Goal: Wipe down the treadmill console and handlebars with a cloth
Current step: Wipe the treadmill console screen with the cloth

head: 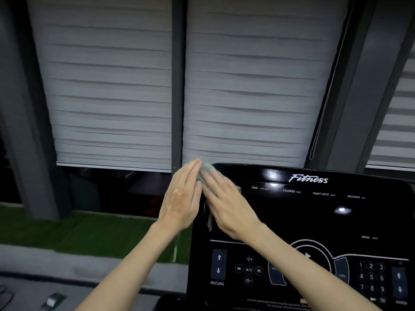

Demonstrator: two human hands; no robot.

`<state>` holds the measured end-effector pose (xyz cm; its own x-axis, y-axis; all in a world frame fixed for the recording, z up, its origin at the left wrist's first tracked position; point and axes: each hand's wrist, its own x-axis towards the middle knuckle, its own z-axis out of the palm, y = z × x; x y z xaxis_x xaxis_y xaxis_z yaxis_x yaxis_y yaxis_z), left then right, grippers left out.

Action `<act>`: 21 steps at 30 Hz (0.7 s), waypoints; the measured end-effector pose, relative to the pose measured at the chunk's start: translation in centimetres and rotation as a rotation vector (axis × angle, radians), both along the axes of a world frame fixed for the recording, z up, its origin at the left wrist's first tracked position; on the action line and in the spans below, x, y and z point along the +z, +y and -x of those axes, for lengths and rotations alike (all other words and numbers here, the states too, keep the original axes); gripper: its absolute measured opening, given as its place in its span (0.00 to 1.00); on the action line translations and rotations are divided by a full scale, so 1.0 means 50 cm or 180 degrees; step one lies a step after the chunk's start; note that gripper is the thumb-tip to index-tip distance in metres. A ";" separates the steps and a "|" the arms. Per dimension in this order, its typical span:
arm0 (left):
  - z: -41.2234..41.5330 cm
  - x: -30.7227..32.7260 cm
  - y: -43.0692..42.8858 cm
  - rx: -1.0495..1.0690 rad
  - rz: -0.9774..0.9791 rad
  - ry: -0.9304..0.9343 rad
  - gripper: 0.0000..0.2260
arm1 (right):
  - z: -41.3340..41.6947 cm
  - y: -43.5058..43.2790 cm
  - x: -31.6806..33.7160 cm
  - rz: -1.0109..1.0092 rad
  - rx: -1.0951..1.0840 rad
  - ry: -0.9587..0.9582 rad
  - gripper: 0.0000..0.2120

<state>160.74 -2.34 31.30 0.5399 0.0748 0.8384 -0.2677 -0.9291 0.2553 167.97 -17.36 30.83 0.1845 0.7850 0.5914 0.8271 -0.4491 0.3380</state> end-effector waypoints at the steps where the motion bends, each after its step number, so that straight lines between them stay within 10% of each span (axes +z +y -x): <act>1: -0.001 0.000 0.001 -0.0001 -0.0010 0.0007 0.21 | 0.012 -0.012 -0.019 0.0198 0.0098 -0.0061 0.26; 8: 0.022 -0.062 -0.029 -0.0430 0.0210 -0.0091 0.20 | 0.017 -0.030 -0.025 0.0308 0.0533 0.0643 0.34; 13: 0.002 -0.066 -0.059 -0.0653 0.0144 0.0068 0.22 | 0.027 -0.045 -0.016 -0.1621 0.0941 0.2542 0.44; 21: -0.023 -0.110 -0.017 -0.0506 -0.0697 -0.0174 0.17 | -0.044 -0.131 0.077 -0.0394 0.0060 0.0904 0.36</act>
<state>161.89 -3.21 25.79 0.4839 -0.1937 0.8535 -0.4224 -0.9058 0.0340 170.14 -23.90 34.66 0.3421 0.7152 0.6095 0.8893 -0.4560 0.0359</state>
